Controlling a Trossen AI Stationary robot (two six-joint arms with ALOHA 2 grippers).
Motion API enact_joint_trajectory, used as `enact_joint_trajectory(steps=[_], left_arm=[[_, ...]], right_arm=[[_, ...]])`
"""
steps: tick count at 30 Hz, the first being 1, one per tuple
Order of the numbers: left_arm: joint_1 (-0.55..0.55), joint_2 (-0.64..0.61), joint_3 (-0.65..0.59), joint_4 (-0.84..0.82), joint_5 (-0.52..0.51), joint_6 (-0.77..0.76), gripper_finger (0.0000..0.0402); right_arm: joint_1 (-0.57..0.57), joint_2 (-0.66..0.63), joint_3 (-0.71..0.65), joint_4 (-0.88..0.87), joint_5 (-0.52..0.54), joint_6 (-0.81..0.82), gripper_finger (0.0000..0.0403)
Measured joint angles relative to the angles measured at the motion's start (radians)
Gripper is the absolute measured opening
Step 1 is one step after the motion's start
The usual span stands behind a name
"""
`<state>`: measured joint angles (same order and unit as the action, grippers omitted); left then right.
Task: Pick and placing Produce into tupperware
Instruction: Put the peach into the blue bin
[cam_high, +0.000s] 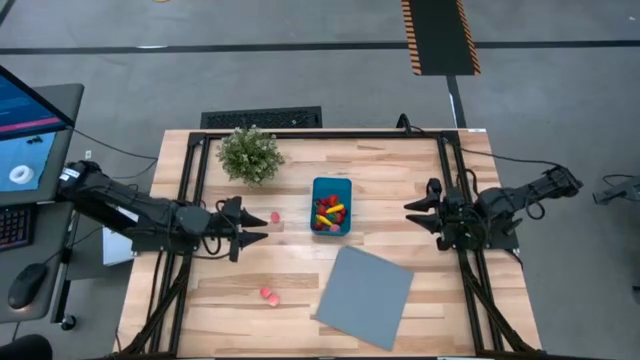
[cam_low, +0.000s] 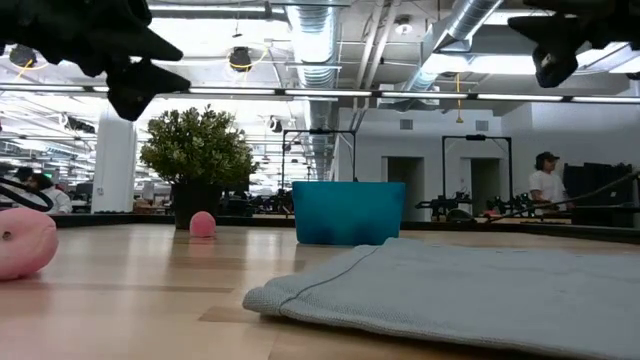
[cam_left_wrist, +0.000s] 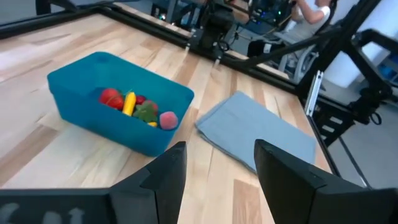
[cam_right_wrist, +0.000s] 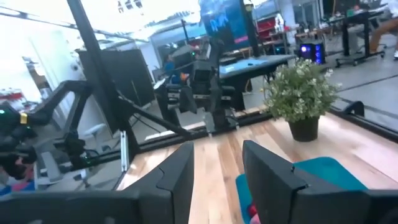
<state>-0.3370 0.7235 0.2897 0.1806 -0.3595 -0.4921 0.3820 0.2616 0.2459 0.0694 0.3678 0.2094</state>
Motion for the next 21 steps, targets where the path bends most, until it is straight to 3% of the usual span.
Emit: enact_joint_trajectory(steps=[7, 16, 21], left_arm=[[0.0, 0.073, 0.0, 0.124, -0.021, 0.007, 0.0178], [0.0, 0.084, 0.0, 0.127, -0.019, 0.0, 0.0178], [-0.001, 0.084, 0.0, 0.11, 0.058, -0.02, 0.0178]], right_arm=[[-0.085, -0.12, -0.093, -0.008, -0.072, -0.001, 0.0159], [-0.218, -0.246, -0.209, -0.02, -0.117, 0.02, 0.0159], [-0.272, -0.241, -0.238, -0.02, -0.115, 0.052, 0.0159]])
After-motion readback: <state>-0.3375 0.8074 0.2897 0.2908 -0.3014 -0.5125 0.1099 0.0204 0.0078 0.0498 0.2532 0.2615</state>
